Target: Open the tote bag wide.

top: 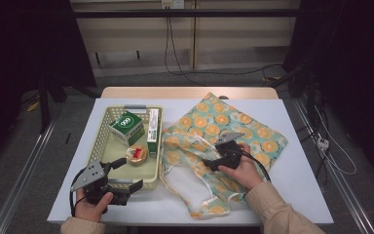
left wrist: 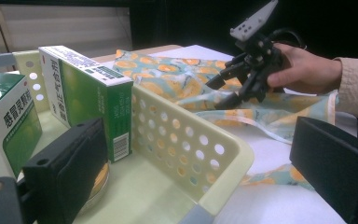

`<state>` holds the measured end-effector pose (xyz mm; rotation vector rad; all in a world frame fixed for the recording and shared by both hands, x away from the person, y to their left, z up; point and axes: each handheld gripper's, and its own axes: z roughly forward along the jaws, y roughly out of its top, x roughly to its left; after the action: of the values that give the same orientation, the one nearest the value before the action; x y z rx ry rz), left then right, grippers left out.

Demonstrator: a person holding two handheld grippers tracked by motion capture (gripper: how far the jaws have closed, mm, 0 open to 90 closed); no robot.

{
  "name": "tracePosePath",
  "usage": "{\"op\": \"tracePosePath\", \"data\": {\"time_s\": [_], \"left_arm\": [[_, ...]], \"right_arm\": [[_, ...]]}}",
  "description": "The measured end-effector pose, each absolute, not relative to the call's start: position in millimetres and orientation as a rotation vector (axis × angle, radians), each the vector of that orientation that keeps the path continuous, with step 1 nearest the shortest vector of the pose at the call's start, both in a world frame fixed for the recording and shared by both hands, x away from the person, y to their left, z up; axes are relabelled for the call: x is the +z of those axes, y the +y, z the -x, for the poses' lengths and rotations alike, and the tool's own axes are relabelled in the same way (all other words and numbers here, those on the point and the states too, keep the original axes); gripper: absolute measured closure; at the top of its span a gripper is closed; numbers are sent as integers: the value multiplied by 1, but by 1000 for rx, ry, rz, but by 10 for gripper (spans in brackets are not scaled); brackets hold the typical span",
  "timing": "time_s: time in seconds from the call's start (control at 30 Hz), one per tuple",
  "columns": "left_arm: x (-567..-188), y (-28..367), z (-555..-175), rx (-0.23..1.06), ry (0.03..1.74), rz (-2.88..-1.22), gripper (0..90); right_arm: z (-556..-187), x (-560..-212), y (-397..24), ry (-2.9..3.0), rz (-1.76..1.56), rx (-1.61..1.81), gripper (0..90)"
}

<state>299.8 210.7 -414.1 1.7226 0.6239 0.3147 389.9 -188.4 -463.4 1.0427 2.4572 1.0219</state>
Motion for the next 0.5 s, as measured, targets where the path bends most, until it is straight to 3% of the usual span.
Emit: {"op": "tracePosePath", "data": {"time_s": [0.07, 0.37, 0.5], "left_arm": [[-414, 211, -299, 316, 621, -1724, 39], [-412, 214, -300, 328, 624, -1716, 39], [-412, 213, -299, 327, 625, -1717, 39]], "right_arm": [[-391, -463, -191, 2435, -1071, 1023, 290], [-405, -465, -217, 2328, -1186, 998, 319], [-407, -464, -221, 2314, -1193, 999, 441]]}}
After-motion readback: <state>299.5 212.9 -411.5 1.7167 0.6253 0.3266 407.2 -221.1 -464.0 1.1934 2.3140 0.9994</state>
